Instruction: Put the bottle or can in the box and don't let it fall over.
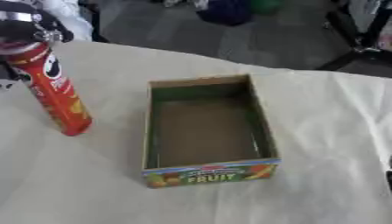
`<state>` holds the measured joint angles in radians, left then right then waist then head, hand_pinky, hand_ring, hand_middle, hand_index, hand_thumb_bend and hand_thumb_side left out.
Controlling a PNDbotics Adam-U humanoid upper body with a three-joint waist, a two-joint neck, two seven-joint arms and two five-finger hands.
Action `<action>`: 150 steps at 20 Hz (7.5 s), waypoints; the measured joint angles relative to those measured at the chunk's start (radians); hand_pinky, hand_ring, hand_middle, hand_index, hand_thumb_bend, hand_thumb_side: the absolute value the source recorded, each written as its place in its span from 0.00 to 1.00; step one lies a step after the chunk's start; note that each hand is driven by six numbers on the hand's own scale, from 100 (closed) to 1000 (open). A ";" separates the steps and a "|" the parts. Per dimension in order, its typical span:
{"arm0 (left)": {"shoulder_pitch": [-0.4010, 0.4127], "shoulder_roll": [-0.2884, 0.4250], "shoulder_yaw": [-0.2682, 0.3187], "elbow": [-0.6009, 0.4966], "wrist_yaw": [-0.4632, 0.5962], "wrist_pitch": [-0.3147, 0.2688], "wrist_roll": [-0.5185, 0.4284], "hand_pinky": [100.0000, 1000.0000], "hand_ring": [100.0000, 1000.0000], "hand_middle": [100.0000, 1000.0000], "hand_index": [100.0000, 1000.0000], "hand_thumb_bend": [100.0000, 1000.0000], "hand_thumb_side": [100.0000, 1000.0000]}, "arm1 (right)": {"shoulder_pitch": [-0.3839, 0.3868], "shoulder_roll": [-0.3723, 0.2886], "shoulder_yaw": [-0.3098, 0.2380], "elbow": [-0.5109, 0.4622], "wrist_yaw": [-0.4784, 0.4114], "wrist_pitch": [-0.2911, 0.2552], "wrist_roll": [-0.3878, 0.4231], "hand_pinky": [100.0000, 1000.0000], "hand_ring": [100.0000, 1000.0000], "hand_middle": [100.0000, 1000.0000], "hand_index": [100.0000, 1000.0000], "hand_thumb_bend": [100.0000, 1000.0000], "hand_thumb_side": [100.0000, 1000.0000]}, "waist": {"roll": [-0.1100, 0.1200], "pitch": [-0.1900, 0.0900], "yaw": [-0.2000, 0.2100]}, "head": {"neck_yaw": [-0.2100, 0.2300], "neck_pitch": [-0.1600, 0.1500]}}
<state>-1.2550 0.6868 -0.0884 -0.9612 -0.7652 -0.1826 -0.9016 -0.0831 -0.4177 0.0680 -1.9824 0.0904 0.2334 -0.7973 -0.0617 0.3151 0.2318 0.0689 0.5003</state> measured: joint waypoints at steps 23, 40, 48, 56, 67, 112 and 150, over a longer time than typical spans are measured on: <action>0.015 0.027 -0.001 -0.066 0.066 0.011 -0.005 0.74 0.89 0.87 0.87 0.07 1.00 | 0.005 0.000 -0.006 0.000 0.001 -0.005 -0.004 0.31 0.66 0.89 0.95 0.00 0.67 | 0.010 -0.001 0.015 | -0.024 0.018; 0.061 0.061 -0.035 -0.130 0.105 -0.004 -0.002 0.70 0.86 0.85 0.87 0.16 1.00 | 0.005 0.001 -0.011 0.000 0.002 -0.006 -0.004 0.31 0.66 0.89 0.95 0.00 0.67 | 0.010 -0.001 0.016 | -0.036 0.026; 0.067 0.061 -0.045 -0.119 0.097 -0.021 0.003 0.67 0.83 0.81 0.85 0.16 1.00 | 0.005 0.001 -0.012 0.000 0.002 -0.008 -0.001 0.31 0.66 0.89 0.95 0.00 0.66 | 0.010 -0.001 0.015 | -0.035 0.026; 0.070 0.061 -0.047 -0.118 0.100 -0.029 0.006 0.68 0.84 0.82 0.85 0.15 1.00 | 0.006 0.002 -0.012 0.000 0.002 -0.009 -0.001 0.31 0.66 0.89 0.95 0.00 0.67 | 0.009 -0.001 0.016 | -0.035 0.026; 0.078 0.062 -0.048 -0.117 0.130 -0.035 0.010 0.66 0.83 0.82 0.87 0.11 1.00 | 0.010 0.009 -0.012 0.000 0.002 -0.009 0.000 0.31 0.66 0.88 0.95 0.00 0.67 | 0.009 -0.001 0.015 | -0.035 0.027; 0.015 0.042 -0.052 0.054 0.115 -0.139 0.108 0.51 0.74 0.74 0.77 0.43 1.00 | 0.022 0.009 -0.012 0.000 0.002 -0.012 -0.003 0.31 0.66 0.87 0.94 0.00 0.67 | 0.025 -0.003 0.023 | -0.031 0.035; 0.014 0.052 -0.112 0.076 0.274 -0.158 0.127 0.39 0.65 0.66 0.70 0.22 0.52 | 0.023 0.008 -0.016 0.000 0.002 -0.018 -0.018 0.31 0.66 0.86 0.94 0.00 0.64 | 0.053 -0.003 0.035 | -0.036 0.052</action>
<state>-1.2408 0.7386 -0.2003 -0.8856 -0.4911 -0.3407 -0.7745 -0.0599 -0.4095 0.0517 -1.9824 0.0926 0.2150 -0.8154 -0.0090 0.3117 0.2670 0.0330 0.5524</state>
